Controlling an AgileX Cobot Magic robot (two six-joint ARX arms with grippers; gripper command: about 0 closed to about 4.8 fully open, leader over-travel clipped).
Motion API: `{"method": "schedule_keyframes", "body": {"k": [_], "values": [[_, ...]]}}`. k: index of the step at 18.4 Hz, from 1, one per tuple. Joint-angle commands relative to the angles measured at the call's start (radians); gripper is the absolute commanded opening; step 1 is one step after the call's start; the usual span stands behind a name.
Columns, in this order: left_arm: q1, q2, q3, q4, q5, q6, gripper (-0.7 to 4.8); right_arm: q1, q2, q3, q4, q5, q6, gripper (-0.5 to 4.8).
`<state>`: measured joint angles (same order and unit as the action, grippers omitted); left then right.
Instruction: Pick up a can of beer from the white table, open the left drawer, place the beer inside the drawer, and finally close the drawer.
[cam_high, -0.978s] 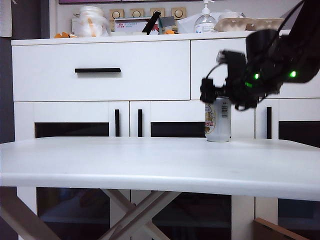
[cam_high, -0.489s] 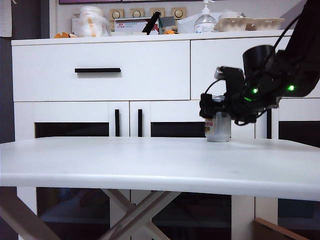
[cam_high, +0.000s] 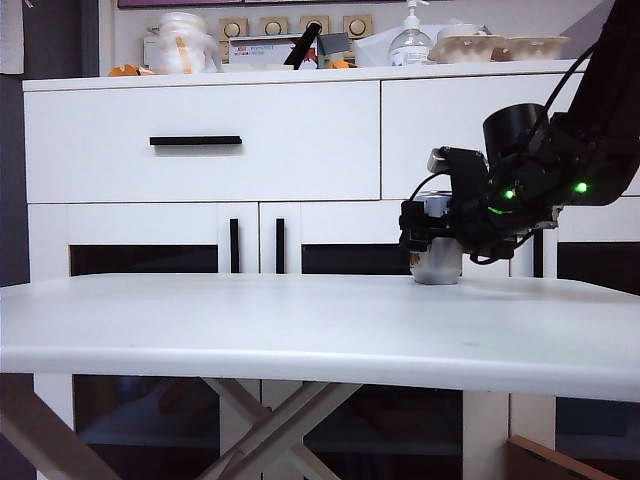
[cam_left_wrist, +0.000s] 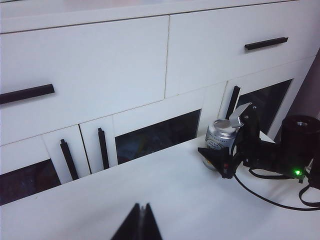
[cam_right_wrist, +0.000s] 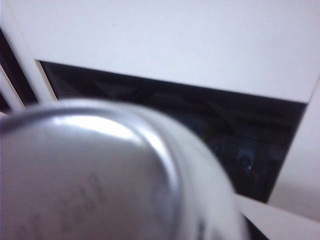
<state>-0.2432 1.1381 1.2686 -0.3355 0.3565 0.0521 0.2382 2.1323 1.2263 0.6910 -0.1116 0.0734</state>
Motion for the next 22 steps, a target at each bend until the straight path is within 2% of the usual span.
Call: {"method": "schedule_keyframes", "body": {"k": [1,2,3,10,14,18,21,22], "values": [[0.001,-0.003,0.003,0.007,0.006,0.0,-0.05,0.0,-0.004,0.002,0.002,0.008,0.001,3.68],[0.001,-0.003,0.003,0.007,0.006,0.0,-0.05,0.0,-0.004,0.002,0.002,0.008,0.001,2.31],[0.001,-0.003,0.003,0.007,0.006,0.0,-0.05,0.0,-0.004,0.002,0.003,0.008,0.001,1.59],[0.001,-0.003,0.003,0.008,0.006,0.0,-0.05,0.0,-0.058,0.002,-0.013,0.002,0.001,1.57],[0.001,-0.003,0.003,0.008,0.006,-0.008,-0.05,0.0,-0.195,0.001,-0.124,0.002,0.0,1.57],[0.001,-0.001,0.003,0.061,0.006,-0.132,-0.06,0.0,-0.42,0.001,-0.254,0.0,0.001,1.57],[0.002,0.021,0.001,0.185,0.006,-0.311,-0.06,0.0,-0.547,0.001,-0.311,-0.003,0.001,1.57],[0.002,0.032,0.001,0.215,0.005,-0.341,-0.06,0.0,-0.577,0.001,-0.328,-0.005,0.001,1.57]]}}
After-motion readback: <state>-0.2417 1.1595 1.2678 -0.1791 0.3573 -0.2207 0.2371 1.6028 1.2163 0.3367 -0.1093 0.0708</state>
